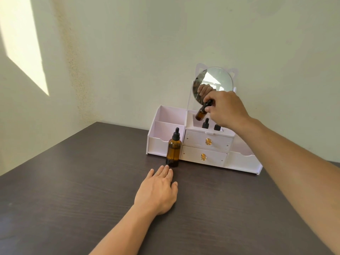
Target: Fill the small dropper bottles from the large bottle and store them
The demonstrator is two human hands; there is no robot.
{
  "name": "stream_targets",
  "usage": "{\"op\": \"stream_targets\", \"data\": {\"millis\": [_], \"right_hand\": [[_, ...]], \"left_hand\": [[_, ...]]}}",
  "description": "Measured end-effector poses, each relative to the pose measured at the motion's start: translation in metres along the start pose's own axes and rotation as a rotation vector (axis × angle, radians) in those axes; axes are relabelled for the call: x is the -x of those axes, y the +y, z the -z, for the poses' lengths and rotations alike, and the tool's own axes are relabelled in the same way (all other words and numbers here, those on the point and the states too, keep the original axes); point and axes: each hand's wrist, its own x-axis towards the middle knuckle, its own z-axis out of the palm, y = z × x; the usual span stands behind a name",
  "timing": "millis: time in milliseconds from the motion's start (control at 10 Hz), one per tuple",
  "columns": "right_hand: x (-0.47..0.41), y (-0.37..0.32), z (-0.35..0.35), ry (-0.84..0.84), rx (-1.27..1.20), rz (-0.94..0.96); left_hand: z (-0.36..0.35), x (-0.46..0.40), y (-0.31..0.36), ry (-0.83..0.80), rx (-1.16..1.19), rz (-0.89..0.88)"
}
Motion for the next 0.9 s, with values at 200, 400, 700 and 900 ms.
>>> {"op": "stream_targets", "data": {"millis": [200, 400, 700, 900], "right_hand": [[-0.019, 0.004, -0.034, -0.096, 0.23, -0.012], [-0.015, 0.014, -0.058, -0.202, 0.287, -0.005], [-0.014, 0.018, -0.067, -0.239, 0.223, -0.024], [-0.012, 0.017, -0.065, -0.258, 0.167, -0.049]], "left_hand": [[0.001, 0.001, -0.001, 0.001, 0.005, -0.006], [0.0, 0.002, -0.001, 0.009, 0.008, -0.007], [0.002, 0.0, 0.0, 0.001, -0.004, -0.003], [0.001, 0.0, 0.0, 0.018, 0.029, -0.003]]}}
